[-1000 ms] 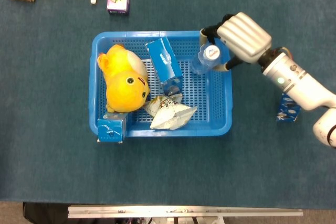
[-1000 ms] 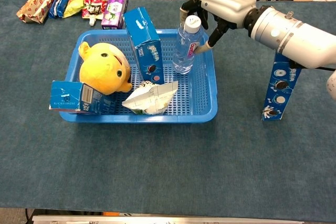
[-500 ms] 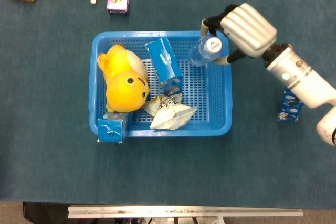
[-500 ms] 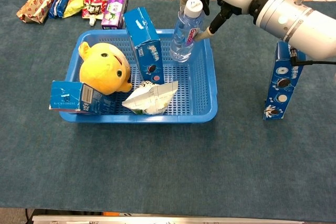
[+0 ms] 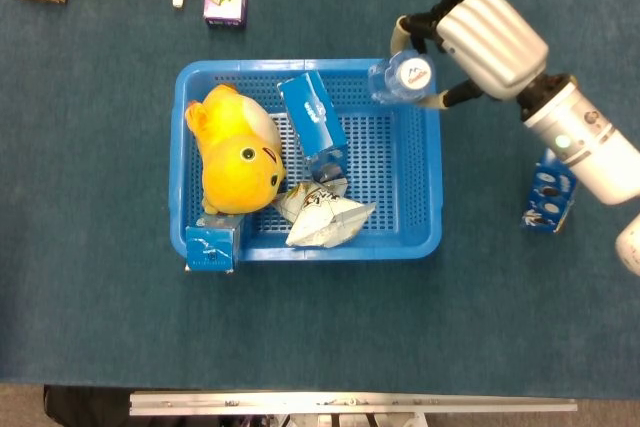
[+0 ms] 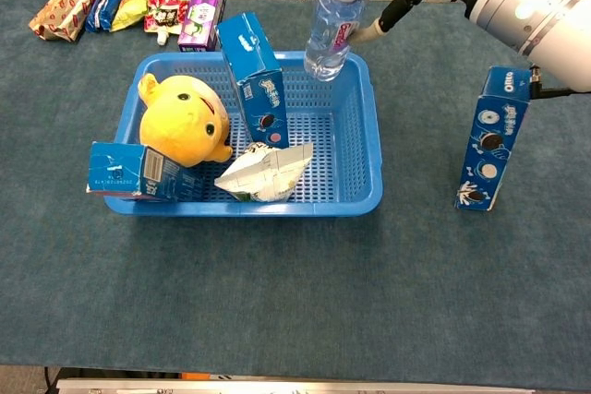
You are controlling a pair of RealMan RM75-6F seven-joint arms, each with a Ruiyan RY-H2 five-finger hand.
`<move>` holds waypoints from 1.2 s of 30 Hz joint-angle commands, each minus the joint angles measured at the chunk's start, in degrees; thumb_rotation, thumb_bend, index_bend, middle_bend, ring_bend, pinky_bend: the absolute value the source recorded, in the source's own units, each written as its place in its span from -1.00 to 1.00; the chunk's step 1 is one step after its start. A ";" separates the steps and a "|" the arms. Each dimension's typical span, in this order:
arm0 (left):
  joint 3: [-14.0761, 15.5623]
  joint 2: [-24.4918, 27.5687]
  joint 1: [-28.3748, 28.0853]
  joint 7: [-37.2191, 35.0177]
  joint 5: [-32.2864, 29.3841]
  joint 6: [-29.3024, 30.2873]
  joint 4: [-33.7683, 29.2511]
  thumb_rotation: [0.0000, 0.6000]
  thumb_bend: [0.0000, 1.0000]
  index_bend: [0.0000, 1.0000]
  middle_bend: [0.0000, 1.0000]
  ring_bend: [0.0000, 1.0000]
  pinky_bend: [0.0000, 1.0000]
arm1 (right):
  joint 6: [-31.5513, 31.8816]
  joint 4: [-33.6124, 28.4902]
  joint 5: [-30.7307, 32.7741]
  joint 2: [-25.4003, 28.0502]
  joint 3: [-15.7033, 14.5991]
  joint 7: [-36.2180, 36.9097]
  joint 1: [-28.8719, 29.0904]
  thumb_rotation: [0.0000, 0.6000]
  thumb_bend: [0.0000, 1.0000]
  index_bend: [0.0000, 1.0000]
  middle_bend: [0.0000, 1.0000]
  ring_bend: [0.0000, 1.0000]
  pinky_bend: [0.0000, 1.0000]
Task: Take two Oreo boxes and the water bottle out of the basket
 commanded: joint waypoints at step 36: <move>-0.11 0.00 0.06 0.48 -0.17 0.17 -0.28 1.00 -0.24 -0.04 0.03 -0.12 0.07 | 1.85 -35.85 15.32 27.82 -6.82 -36.12 -14.61 1.00 -1.00 0.21 0.32 0.30 -0.07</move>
